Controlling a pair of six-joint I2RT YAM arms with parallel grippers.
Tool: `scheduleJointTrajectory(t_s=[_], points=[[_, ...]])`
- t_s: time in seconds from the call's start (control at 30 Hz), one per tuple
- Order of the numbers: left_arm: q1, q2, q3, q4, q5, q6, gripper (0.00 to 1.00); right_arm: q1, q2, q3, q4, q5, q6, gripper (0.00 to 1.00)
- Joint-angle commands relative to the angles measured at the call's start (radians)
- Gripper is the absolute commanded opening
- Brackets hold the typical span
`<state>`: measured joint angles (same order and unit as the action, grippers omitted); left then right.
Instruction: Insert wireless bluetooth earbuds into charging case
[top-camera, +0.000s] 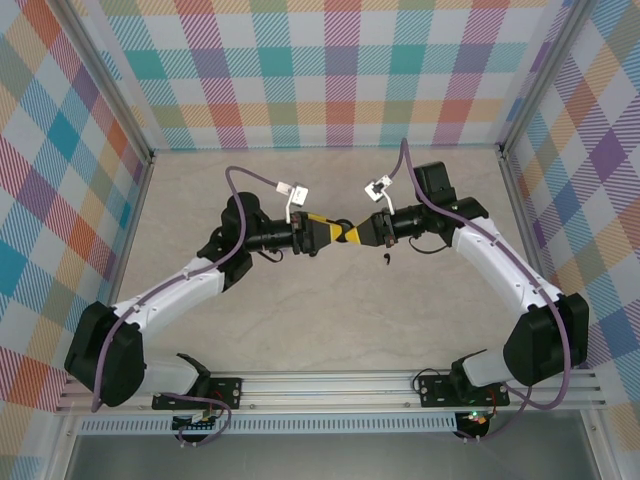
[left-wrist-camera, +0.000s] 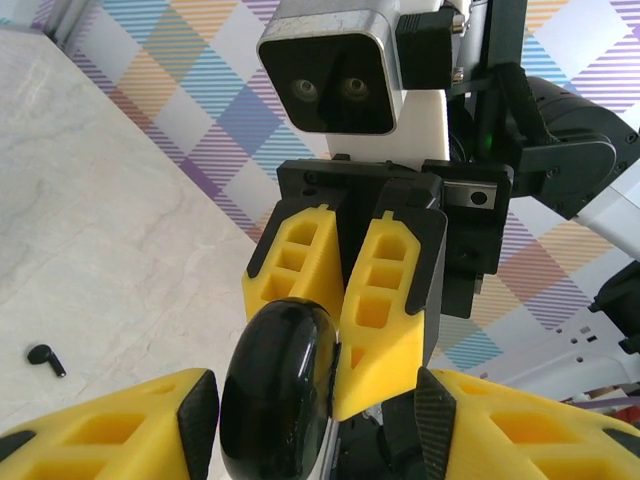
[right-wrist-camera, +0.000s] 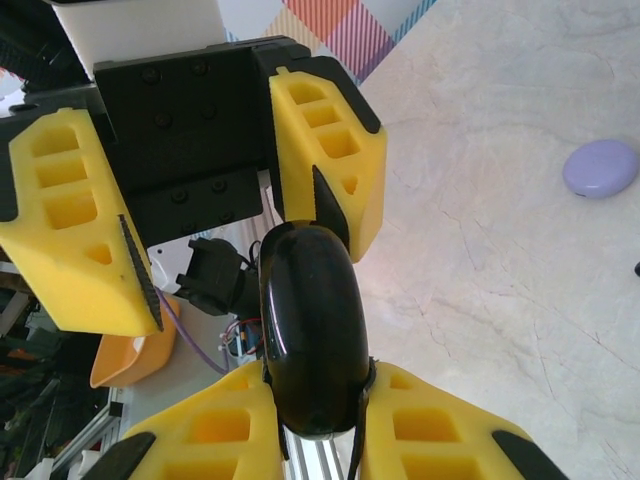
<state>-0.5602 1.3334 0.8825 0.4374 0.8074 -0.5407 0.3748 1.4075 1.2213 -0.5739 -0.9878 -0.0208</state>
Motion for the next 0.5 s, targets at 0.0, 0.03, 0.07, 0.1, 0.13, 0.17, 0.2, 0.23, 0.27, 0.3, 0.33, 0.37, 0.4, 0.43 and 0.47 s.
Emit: scheduleJointTrajectory(t_s=[0.0,0.03,0.07,0.1,0.13,0.17,0.2,0.23,0.27,0.3,0.33,0.37,0.4,0.43,0.47], points=[[0.005,0.031,0.029,-0.009,0.058,0.004,0.55,0.006,-0.010,0.026,-0.024,-0.051,-0.042,0.16],[0.005,0.038,0.029,-0.003,0.064,0.000,0.55,0.006,-0.010,0.026,-0.023,-0.054,-0.042,0.16],[0.005,0.043,0.031,-0.005,0.066,-0.003,0.55,0.006,-0.010,0.027,-0.023,-0.055,-0.039,0.16],[0.005,0.050,0.031,-0.005,0.071,-0.004,0.54,0.006,-0.009,0.029,-0.023,-0.058,-0.042,0.16],[0.004,0.057,0.035,-0.007,0.079,-0.001,0.53,0.006,-0.008,0.029,-0.024,-0.059,-0.042,0.17],[0.003,0.061,0.039,-0.013,0.085,0.000,0.52,0.006,-0.008,0.030,-0.023,-0.058,-0.042,0.17],[0.003,0.068,0.042,-0.019,0.092,0.001,0.52,0.006,-0.006,0.033,-0.023,-0.059,-0.042,0.17],[0.003,0.071,0.045,-0.020,0.096,0.000,0.50,0.006,-0.004,0.036,-0.028,-0.061,-0.043,0.17],[0.002,0.073,0.047,-0.021,0.099,0.001,0.49,0.006,-0.001,0.040,-0.033,-0.062,-0.045,0.17],[0.002,0.073,0.047,-0.020,0.100,0.000,0.46,0.006,0.002,0.043,-0.038,-0.064,-0.048,0.17],[0.002,0.072,0.048,-0.021,0.100,0.001,0.44,0.005,0.006,0.046,-0.043,-0.063,-0.054,0.18],[0.002,0.072,0.047,-0.022,0.098,0.002,0.43,0.006,0.006,0.047,-0.048,-0.063,-0.057,0.18],[0.002,0.070,0.049,-0.022,0.099,0.001,0.41,0.006,0.007,0.049,-0.052,-0.063,-0.060,0.18],[0.002,0.070,0.050,-0.023,0.100,0.002,0.39,0.006,0.008,0.051,-0.055,-0.064,-0.063,0.18],[0.002,0.071,0.050,-0.022,0.101,0.001,0.38,0.006,0.008,0.050,-0.056,-0.063,-0.065,0.18]])
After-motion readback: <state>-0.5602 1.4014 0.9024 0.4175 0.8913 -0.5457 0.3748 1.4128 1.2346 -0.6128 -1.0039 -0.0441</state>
